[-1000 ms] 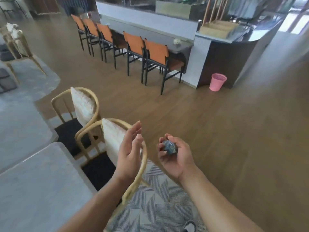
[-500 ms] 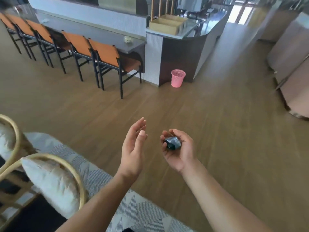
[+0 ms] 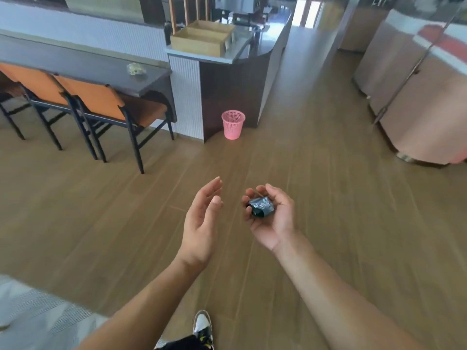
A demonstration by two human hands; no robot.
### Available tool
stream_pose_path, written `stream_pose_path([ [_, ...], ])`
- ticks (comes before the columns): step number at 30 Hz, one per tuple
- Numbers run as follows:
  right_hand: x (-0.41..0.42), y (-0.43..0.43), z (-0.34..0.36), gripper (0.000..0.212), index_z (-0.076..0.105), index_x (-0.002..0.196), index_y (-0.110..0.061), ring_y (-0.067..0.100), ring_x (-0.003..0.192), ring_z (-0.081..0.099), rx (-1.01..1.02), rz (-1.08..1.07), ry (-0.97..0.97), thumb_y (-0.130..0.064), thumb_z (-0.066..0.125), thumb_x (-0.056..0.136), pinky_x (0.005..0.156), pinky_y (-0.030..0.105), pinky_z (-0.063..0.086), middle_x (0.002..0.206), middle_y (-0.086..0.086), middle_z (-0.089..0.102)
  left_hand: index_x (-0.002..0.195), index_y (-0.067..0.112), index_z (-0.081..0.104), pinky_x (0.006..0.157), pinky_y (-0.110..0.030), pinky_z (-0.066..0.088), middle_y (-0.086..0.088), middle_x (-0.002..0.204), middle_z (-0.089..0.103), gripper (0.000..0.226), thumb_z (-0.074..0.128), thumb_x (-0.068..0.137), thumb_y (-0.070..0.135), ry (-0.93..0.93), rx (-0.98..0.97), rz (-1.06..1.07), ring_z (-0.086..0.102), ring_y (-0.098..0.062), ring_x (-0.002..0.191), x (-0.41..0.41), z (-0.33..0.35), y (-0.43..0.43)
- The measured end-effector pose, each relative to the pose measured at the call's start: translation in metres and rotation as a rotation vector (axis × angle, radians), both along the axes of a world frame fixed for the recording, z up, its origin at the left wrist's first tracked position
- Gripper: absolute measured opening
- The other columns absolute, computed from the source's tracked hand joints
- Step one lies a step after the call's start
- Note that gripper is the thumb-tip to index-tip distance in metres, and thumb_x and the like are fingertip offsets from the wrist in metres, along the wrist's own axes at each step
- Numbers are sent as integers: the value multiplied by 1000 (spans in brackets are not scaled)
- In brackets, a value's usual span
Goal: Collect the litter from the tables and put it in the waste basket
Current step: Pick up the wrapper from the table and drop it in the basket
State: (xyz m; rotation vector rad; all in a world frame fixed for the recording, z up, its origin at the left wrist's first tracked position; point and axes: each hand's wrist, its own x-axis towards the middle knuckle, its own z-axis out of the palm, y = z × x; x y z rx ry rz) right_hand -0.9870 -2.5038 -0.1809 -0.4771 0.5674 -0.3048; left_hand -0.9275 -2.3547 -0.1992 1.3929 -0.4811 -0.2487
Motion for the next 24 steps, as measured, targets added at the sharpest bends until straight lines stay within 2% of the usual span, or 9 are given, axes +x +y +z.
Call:
stream_pose_path([
  [4, 58, -32, 4, 27, 70, 70, -14, 26, 67, 70, 20, -55, 15, -24, 63, 93, 50, 25, 53, 85, 10, 71, 141, 33, 61, 117, -59, 44, 11, 144, 64, 47, 52, 99, 52, -29, 15, -56, 57, -13, 140, 67, 7, -34],
  [13, 161, -128, -5, 20, 64, 80, -13, 25, 68, 69, 79, -125, 28, -26, 62, 95, 47, 24, 50, 85, 9, 70, 142, 31, 59, 117, -56, 46, 10, 145, 64, 49, 51, 99, 54, -32, 37, -159, 56, -11, 140, 182, 3, -140],
  [24, 304, -337, -9, 18, 66, 84, -12, 26, 70, 71, 59, -64, 37, -26, 65, 95, 48, 27, 53, 88, 11, 72, 142, 30, 59, 117, -52, 48, 8, 145, 64, 50, 49, 98, 53, -36, 41, -125, 55, -9, 141, 323, 7, -349],
])
